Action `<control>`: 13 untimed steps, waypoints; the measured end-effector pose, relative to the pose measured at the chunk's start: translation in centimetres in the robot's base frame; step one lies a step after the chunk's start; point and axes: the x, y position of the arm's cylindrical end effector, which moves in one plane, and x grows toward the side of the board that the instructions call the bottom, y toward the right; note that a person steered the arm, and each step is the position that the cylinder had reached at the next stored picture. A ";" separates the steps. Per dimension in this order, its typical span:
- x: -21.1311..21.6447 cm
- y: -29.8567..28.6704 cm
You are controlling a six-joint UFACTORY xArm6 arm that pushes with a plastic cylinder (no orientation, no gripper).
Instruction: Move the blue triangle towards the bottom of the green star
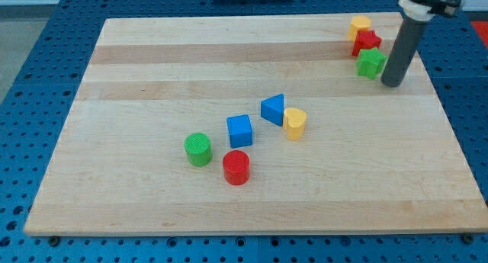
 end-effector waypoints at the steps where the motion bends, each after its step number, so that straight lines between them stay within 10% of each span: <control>1: -1.0 -7.3; 4: 4.5 -24.8; 7: 5.8 -13.2; 13: 2.6 -17.8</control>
